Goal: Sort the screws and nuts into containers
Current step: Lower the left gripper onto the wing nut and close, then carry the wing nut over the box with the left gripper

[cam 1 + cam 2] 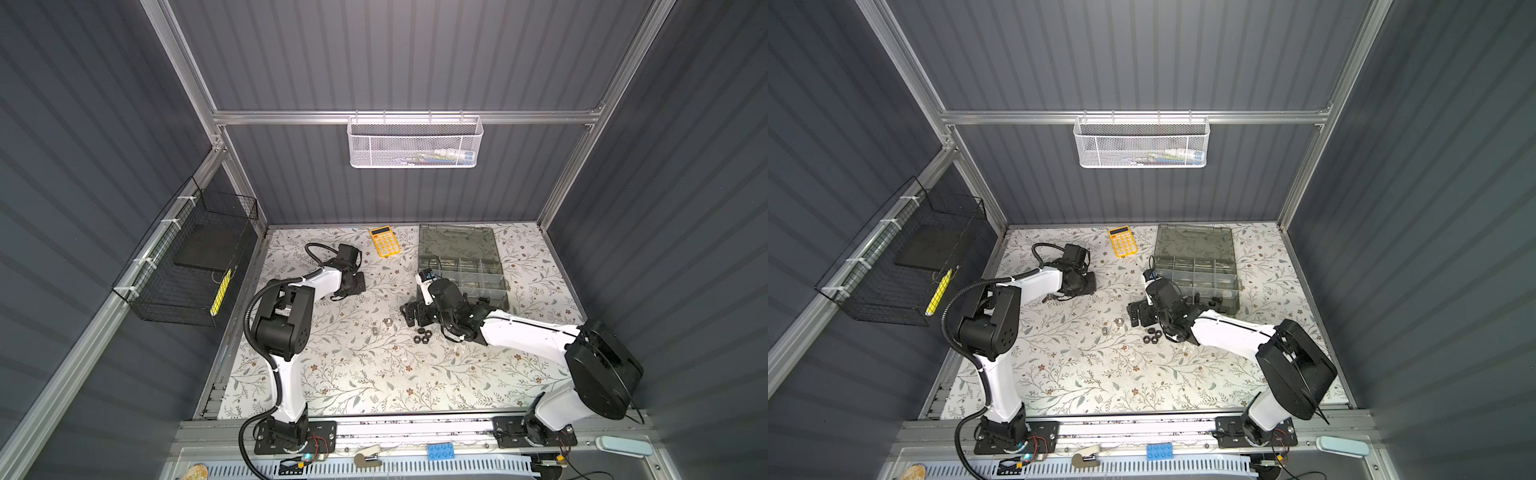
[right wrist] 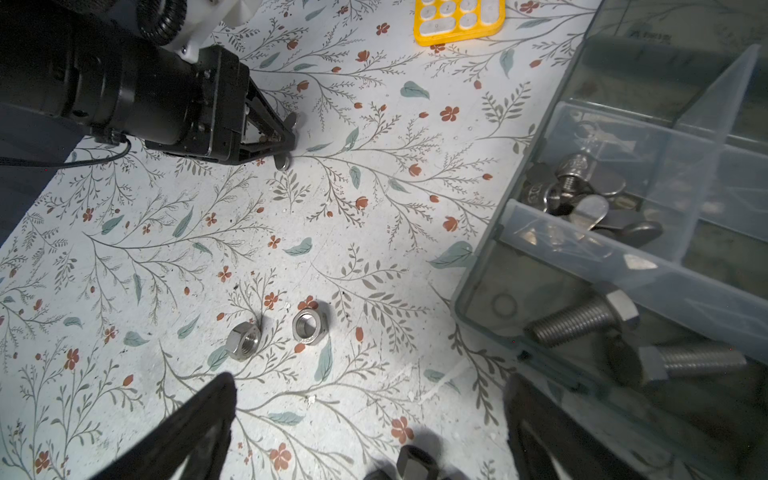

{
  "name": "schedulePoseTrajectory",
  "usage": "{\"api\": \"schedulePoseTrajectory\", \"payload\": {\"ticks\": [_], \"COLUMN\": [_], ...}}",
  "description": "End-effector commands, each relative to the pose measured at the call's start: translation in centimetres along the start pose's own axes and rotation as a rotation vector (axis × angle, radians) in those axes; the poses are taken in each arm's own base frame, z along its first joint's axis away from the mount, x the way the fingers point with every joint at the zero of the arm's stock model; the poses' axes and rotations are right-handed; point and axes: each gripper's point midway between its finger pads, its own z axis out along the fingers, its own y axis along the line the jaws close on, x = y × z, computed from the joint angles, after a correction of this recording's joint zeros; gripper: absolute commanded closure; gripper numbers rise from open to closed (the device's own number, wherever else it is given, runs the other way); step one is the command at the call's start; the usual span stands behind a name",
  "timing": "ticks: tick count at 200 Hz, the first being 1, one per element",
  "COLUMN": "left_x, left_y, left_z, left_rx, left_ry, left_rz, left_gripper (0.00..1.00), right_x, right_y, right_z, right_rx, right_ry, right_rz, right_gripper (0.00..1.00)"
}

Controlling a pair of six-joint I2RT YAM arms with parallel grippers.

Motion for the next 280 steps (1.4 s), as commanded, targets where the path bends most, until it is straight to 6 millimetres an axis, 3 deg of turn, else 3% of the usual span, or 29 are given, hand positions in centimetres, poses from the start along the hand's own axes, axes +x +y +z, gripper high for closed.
{"api": "schedulePoseTrajectory", "payload": {"ticks": [1,116,122,127,228,280], "left_x": [1.9,1.8,2.1,0.9,-1.4,-1.4], "left_y": [-0.6,-7.5,-7.8,-8.8,-17.2,-22.6], "left_z": [-0.2,-1.6,-1.5,-2.1,-5.4,-5.6], "left_rx": [0.014,0.053,0.054,0.071,0.177,0.241], "left_ry": [0.073,0.038,0.044,0.014,-0.07,-0.101], "left_rz": [-0.001,0.112,0.118,0.121,0.214,0.268], "left_gripper": [0.81,0.82,0.82,0.82,0.82,0.82], "right_x": [-0.8,-1.7,-1.8,-2.0,-2.9,-2.9], "right_y": [0.2,-1.4,-1.6,-1.9,-7.9,-10.0], "right_z": [-0.1,-1.5,-1.7,-1.9,-5.1,-6.3], "right_rx": [0.008,0.068,0.075,0.082,0.186,0.199], "right_ry": [-0.017,-0.085,-0.094,-0.104,-0.21,-0.25], "right_rz": [-0.003,0.016,0.018,0.023,0.21,0.3], "right_gripper": [0.01,0.01,0.01,0.01,0.01,0.01]}}
